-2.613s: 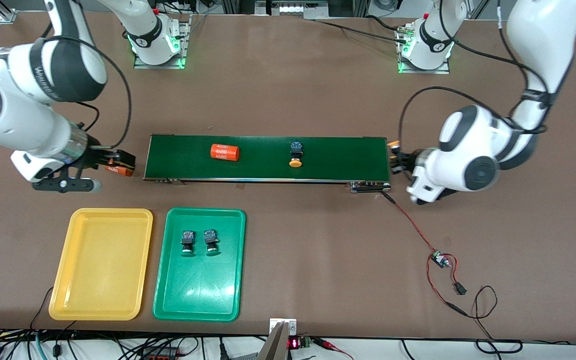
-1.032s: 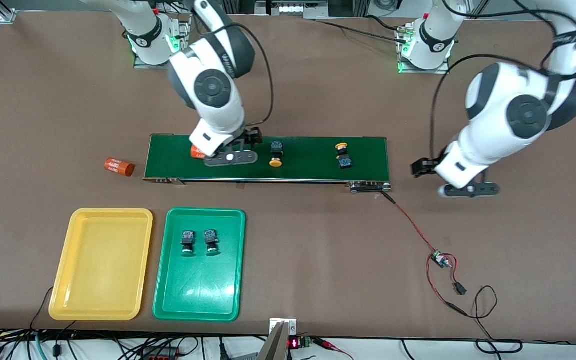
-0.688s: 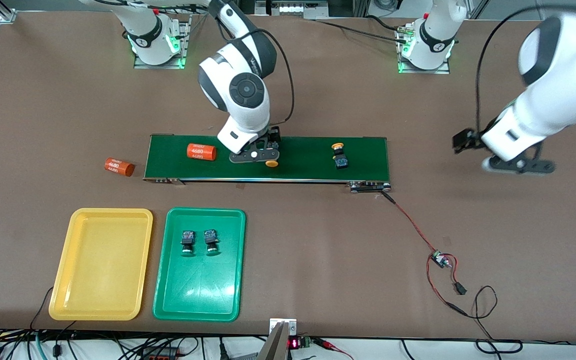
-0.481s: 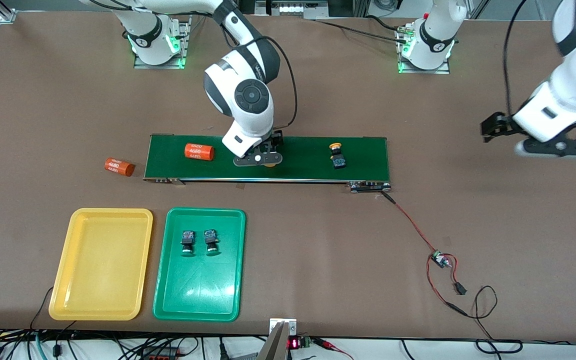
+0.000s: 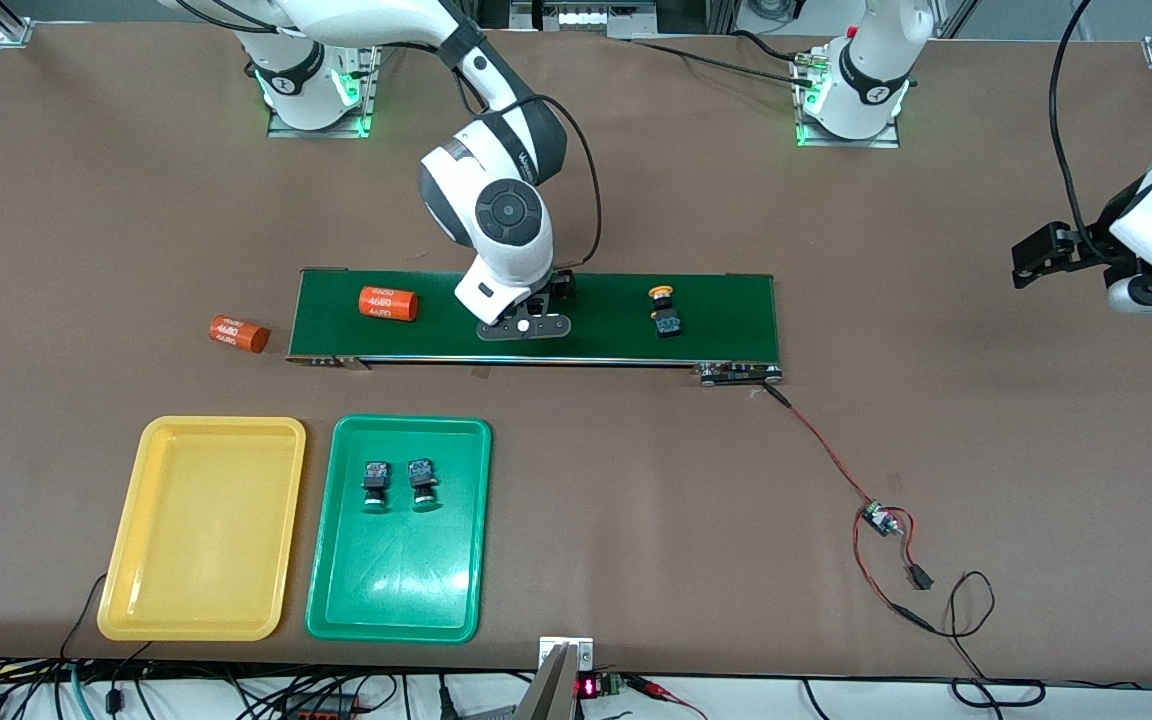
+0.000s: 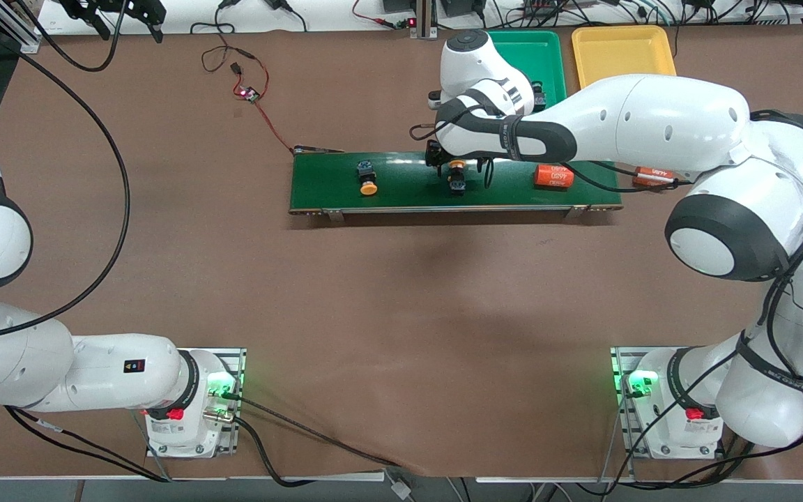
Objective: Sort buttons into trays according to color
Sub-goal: 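Grasp a yellow button with the right gripper while the left gripper withdraws, then carry the yellow button with the right gripper to the yellow tray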
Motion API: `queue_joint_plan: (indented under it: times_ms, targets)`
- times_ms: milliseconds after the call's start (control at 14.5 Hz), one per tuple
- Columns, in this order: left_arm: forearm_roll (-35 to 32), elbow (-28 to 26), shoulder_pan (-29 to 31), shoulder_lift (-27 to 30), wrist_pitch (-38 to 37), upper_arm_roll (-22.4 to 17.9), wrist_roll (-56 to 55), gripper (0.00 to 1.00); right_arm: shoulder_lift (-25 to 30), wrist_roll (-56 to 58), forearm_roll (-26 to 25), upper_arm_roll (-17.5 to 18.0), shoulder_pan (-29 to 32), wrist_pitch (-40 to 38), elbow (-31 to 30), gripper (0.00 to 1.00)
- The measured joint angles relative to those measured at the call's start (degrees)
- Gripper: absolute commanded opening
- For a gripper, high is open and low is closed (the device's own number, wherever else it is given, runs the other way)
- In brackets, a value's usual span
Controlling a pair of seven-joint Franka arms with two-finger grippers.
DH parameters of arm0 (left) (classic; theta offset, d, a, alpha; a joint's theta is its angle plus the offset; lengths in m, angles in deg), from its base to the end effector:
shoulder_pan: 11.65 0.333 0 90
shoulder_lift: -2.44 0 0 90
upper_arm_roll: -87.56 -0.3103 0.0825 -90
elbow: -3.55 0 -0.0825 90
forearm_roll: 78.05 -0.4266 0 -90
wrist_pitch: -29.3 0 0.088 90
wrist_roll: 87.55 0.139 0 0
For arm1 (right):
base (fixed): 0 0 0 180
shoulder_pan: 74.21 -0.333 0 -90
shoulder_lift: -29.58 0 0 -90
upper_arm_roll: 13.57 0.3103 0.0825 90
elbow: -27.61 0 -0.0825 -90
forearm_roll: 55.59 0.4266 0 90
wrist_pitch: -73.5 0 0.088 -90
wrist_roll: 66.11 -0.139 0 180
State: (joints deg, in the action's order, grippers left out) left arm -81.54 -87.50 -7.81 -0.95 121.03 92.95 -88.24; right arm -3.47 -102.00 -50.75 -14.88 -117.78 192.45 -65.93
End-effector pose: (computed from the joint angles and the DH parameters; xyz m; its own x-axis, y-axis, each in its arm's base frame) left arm 0.6137 -0.0070 0.5445 0.9988 -0.0169 -0.0464 -0.0195 -0.9983 -0.0557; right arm 0.5121 0.4758 0.2108 0.9879 0.0651 -0.1407 0.0705 -0.9969 0.0336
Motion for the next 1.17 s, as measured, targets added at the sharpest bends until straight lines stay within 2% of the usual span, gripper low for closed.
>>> queue_joint_plan:
  times_ms: [138,206,275,344,413,619,825,963,1169]
  targets:
    - [0.1,0.4,0.6,-0.1,-0.1,0.0,0.0,1.00,-0.8,-0.7,0.8,0.0,-0.1,0.6,0.0,1.00]
    - [0.4,0.6,0.9,-0.2,-0.1,0.0,0.0,1.00,-1.3,-1.6,0.9,0.0,-0.2,0.9,0.0,0.95]
    - [1.2,0.8,1.1,-0.2,-0.1,0.0,0.0,1.00,-1.8,-2.3,0.9,0.0,-0.3,1.3,0.0,0.83]
    - [2.2,0.9,1.2,-0.2,-0.1,0.0,0.0,1.00,-2.3,-2.7,0.9,0.0,-0.3,1.6,0.0,0.56]
    - [2.5,0.9,1.2,-0.2,-0.1,0.1,0.0,1.00,-2.7,-2.9,0.9,0.0,-0.4,1.8,0.0,0.37]
    - [2.6,0.9,1.2,-0.2,-0.1,0.5,0.0,1.00,-2.8,-5.0,0.9,-0.2,-0.3,1.8,0.1,0.09]
    - [2.6,1.0,1.0,-0.2,-0.2,1.0,0.0,1.00,-2.8,-5.8,0.9,-0.5,-0.1,1.9,2.0,0.01]
    - [2.6,1.1,0.8,-0.2,-0.3,1.4,0.0,1.00,-2.4,-6.0,0.9,-1.6,-0.2,0.5,4.6,0.01]
    - [2.6,0.7,0.1,0.9,0.0,0.6,0.0,1.00,-1.5,-6.0,0.7,-6.9,0.3,-5.4,10.4,0.01]
